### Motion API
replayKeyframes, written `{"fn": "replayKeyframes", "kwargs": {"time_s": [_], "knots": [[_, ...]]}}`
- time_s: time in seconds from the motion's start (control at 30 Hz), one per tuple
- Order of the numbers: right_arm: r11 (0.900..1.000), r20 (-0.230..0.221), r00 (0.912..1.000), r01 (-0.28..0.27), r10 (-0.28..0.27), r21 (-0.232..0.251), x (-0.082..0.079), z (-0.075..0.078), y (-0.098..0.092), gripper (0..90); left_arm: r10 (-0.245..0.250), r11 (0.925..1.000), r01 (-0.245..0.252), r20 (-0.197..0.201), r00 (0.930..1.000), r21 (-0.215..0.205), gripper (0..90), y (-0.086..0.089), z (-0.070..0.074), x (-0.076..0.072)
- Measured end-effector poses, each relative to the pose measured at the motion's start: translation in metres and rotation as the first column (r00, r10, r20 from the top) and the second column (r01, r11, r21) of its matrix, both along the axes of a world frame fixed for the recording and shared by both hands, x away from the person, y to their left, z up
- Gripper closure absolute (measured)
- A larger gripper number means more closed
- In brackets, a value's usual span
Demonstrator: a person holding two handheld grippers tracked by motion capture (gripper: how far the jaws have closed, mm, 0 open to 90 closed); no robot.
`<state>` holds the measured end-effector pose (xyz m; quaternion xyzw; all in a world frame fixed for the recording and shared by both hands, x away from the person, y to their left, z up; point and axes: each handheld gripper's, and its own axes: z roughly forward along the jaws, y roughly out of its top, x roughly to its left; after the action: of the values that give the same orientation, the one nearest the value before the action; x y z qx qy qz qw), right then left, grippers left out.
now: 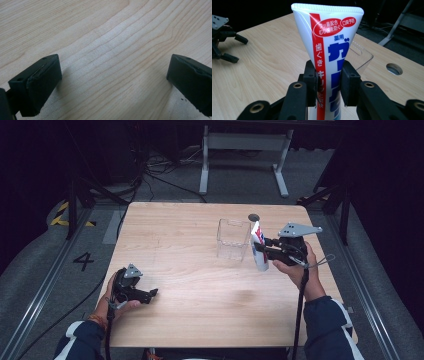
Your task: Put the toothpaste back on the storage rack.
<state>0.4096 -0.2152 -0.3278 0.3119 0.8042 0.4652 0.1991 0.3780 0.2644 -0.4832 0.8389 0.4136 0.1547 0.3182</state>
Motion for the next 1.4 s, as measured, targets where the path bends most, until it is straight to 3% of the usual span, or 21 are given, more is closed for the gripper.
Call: {"fn": "replayKeyframes", "kwargs": {"time_s": [0.83,1.4], "knots": [[0.999,0.080,0.9966,0.011,-0.015,0.052,0.027,0.025,0.008,70.8,0.000,1.0000,0.000,-0.001,1.0000,0.000,0.2,0.000,0.000,0.000],[0.998,0.091,0.9958,0.002,-0.008,0.066,0.049,0.028,0.024,70.9,0.000,1.0000,0.000,0.000,1.0000,0.000,0.2,0.000,0.000,0.000]]}}
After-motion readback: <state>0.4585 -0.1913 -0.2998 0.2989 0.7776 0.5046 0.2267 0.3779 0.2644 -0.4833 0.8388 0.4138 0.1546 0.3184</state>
